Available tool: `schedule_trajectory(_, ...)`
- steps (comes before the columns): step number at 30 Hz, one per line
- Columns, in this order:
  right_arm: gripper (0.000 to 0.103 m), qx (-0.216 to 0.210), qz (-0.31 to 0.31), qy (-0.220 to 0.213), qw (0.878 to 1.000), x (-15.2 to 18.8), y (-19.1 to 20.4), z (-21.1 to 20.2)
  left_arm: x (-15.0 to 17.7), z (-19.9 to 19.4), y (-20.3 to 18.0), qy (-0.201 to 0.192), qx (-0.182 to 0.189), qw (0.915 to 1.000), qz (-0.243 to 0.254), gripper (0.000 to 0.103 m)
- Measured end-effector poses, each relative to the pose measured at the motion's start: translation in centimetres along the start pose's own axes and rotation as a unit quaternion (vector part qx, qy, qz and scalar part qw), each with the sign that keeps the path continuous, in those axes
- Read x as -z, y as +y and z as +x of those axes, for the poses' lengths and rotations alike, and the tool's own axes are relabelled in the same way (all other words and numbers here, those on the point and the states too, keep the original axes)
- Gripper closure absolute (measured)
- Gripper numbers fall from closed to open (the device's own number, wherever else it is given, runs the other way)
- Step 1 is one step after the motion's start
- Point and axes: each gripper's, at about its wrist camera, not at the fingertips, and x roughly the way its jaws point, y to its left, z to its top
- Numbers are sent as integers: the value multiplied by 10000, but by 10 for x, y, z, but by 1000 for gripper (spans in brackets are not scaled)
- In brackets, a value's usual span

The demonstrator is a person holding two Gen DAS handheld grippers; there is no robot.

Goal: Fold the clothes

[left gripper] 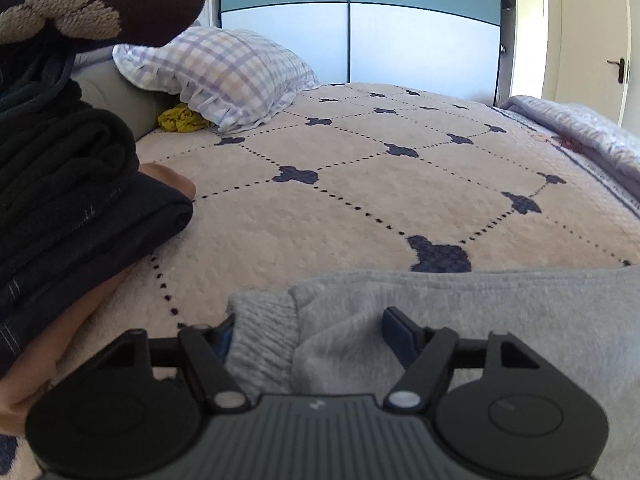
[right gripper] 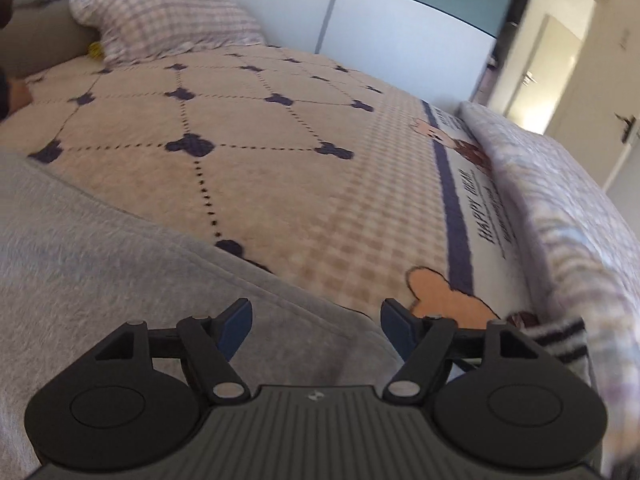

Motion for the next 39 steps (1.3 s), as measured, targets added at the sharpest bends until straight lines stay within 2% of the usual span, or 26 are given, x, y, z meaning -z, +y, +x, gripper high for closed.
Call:
schedule_trajectory(2,26,-192,-343,68,9992,-7,16,16,0,2,2,-69,-48,10000,38,48)
schedule_trajectory(3,26,-231,-477,93,9986,-9,23,24,1,3,2,-104,-68,9999,61,50)
schedule_trajectory(5,24,-286,-649,8,9975,-15,31,35,0,2,5,-178,-68,9997,145,66)
schedule_trajectory(6,20,-329,-695,-46,9970,-19,32,39,0,2,6,-212,-56,9996,177,67)
schedule_trajectory(7,18,-411,-688,-84,9967,-24,31,42,-1,1,9,-233,33,9996,145,71)
schedule_trajectory(8,17,-520,-634,-103,9966,-30,29,44,-2,-1,12,-269,146,9995,77,81)
schedule_trajectory(11,17,-848,-410,-168,9954,-43,24,52,-6,-12,19,-382,427,9983,-105,92)
schedule_trajectory(12,18,-1025,-478,-91,9935,-43,29,55,-6,-18,21,-432,500,9977,-144,93)
schedule_trajectory(14,39,-1421,-647,37,9877,-41,40,58,-5,-31,24,-532,645,9963,-223,94)
schedule_trajectory(16,91,-1675,-676,12,9836,-40,45,51,-5,-43,28,-632,790,9944,-301,94)
schedule_trajectory(18,98,-1656,-690,-65,9838,-37,47,39,-5,-56,31,-731,934,9922,-379,95)
schedule_trajectory(22,99,-1656,-866,-418,9815,-28,49,-11,-4,-81,38,-929,1222,9867,-535,95)
schedule_trajectory(26,99,-1568,-971,-917,9786,-12,42,-94,9,-119,52,-1151,1438,9817,-479,97)
schedule_trajectory(28,99,-1533,-961,-984,9786,1,41,-128,18,-130,59,-1078,1560,9807,-467,96)
schedule_trajectory(33,99,-1967,-989,-609,9736,40,59,-171,36,-150,65,-890,1735,9800,-387,96)
schedule_trajectory(36,99,-2338,-1217,-273,9643,65,81,-191,38,-165,75,-850,1886,9770,-523,93)
schedule_trajectory(37,103,-2488,-1208,-188,9608,73,85,-199,39,-169,79,-833,1929,9760,-576,91)
schedule_trajectory(39,103,-2884,-996,-106,9522,83,87,-216,41,-177,85,-745,1971,9751,-685,89)
